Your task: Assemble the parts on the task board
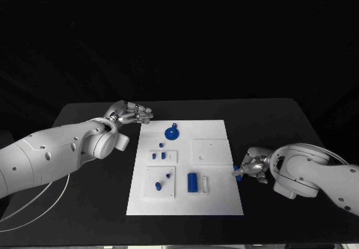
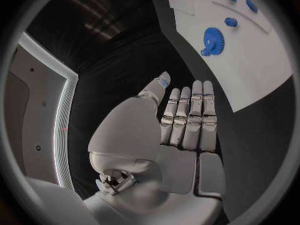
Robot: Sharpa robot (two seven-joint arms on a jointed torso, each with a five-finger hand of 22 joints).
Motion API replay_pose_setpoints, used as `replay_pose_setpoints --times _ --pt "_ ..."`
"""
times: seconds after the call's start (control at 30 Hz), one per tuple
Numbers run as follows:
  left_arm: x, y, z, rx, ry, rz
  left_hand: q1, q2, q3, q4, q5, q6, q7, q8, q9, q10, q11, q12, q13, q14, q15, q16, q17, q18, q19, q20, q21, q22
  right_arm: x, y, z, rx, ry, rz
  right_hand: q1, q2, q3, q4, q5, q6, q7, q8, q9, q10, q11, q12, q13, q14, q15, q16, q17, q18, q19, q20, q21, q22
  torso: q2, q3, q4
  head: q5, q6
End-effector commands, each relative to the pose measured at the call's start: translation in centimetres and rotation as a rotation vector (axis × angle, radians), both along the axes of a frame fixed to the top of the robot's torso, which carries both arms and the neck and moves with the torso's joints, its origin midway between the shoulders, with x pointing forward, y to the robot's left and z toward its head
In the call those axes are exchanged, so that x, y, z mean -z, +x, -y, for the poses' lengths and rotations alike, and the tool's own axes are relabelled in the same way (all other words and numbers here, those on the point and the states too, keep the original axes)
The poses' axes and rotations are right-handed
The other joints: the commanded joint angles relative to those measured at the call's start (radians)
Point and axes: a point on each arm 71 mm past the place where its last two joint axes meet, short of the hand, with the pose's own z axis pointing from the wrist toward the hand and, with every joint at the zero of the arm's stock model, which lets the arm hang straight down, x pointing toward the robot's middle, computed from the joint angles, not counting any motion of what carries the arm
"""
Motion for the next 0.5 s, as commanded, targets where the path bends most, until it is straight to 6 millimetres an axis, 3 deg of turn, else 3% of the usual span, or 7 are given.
replay_pose_setpoints --times 0.03,0.27,0.5 --pt "-0.1 0.0 0.3 0.015 -0.011 0.002 -0.005 0.003 0.002 0.007 -0.006 -0.009 0.0 -0.003 0.0 0.001 0.002 0.004 0.001 0.002 -0.001 -0.002 0.002 -0.011 0.006 0.001 0.004 -0.001 -0.7 -0.3 -1.0 -0.009 0.058 0.011 -0.001 0.008 0.039 -0.043 0.01 0.008 0.001 0.003 0.001 0.009 -0.002 0.004 0.002 0.003 -0.002 0.001 -0.001 -0.02 0.039 -0.005 0.006 0.08 0.001 0.0002 0.0011 0.0 -0.003" --pt "-0.1 0.0 0.3 0.016 -0.012 0.002 -0.005 0.003 0.002 0.007 -0.006 -0.009 0.0 -0.003 0.0 0.001 0.002 0.004 0.001 0.002 -0.001 -0.002 0.002 -0.011 0.006 0.001 0.004 -0.001 -1.3 -0.7 -3.7 -0.048 0.127 0.002 -0.005 0.009 0.036 -0.045 0.02 0.007 0.001 0.003 0.001 0.008 -0.002 0.001 0.001 0.002 -0.002 0.0 -0.004 -0.02 0.039 -0.006 0.006 0.08 0.001 -0.0004 0.001 0.004 -0.005" --pt "-0.1 0.0 0.5 0.02 -0.013 0.001 -0.005 0.003 0.002 0.007 -0.006 -0.009 0.0 -0.003 0.0 0.001 0.002 0.004 0.001 0.002 -0.001 -0.002 0.002 -0.011 0.006 0.001 0.004 -0.001 -0.4 -0.7 -5.8 -0.071 0.157 -0.027 -0.004 0.013 0.03 -0.051 0.028 0.006 0.002 0.003 0.001 0.008 -0.002 -0.002 0.001 0.001 -0.002 0.001 -0.006 -0.019 0.037 -0.006 0.005 0.079 0.001 0.0001 0.0023 0.01 -0.006"
